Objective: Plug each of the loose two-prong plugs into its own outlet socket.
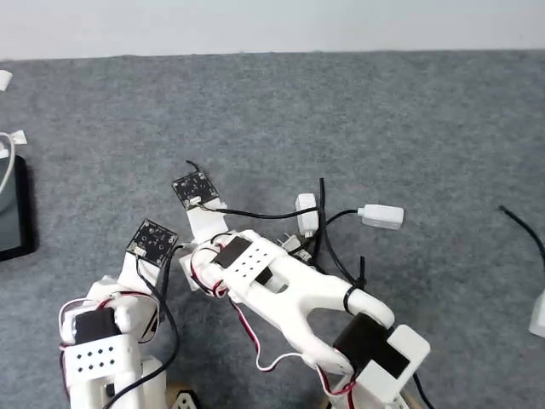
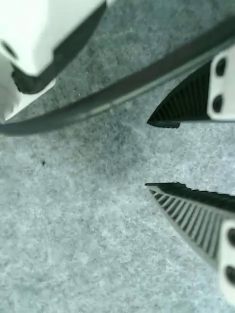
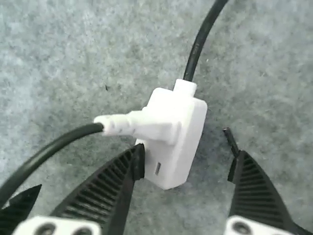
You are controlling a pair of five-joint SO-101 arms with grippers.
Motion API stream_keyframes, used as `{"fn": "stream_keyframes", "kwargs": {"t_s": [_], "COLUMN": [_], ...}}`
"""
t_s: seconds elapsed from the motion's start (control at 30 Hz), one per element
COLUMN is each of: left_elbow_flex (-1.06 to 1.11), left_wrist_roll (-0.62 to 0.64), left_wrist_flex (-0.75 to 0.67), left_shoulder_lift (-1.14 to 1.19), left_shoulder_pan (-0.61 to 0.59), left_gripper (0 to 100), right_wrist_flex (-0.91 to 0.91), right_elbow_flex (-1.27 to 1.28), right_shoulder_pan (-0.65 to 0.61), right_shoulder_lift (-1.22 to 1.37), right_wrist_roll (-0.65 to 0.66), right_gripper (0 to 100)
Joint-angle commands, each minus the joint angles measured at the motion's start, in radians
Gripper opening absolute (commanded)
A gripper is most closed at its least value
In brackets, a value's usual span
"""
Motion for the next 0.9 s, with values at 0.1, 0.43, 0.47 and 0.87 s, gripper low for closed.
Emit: {"fn": "stream_keyframes", "kwargs": {"t_s": [0.1,0.43,0.47,0.87], "left_elbow_flex": [-0.042,-0.042,-0.042,-0.035], "left_wrist_roll": [0.011,0.012,0.012,0.014], "left_wrist_flex": [-0.026,-0.038,-0.038,-0.060], "left_shoulder_lift": [-0.014,-0.014,-0.014,-0.014], "left_shoulder_pan": [-0.029,-0.040,-0.040,-0.037], "left_gripper": [12,12,12,12], "right_wrist_flex": [0.013,0.031,0.027,0.070], "right_elbow_flex": [-0.123,-0.130,-0.112,0.262], "right_shoulder_pan": [-0.031,-0.024,-0.015,0.186], "right_shoulder_lift": [0.120,0.097,0.077,-0.664], "right_wrist_roll": [-0.017,0.023,0.023,0.095], "right_gripper": [23.6,0.7,0.8,0.8]}}
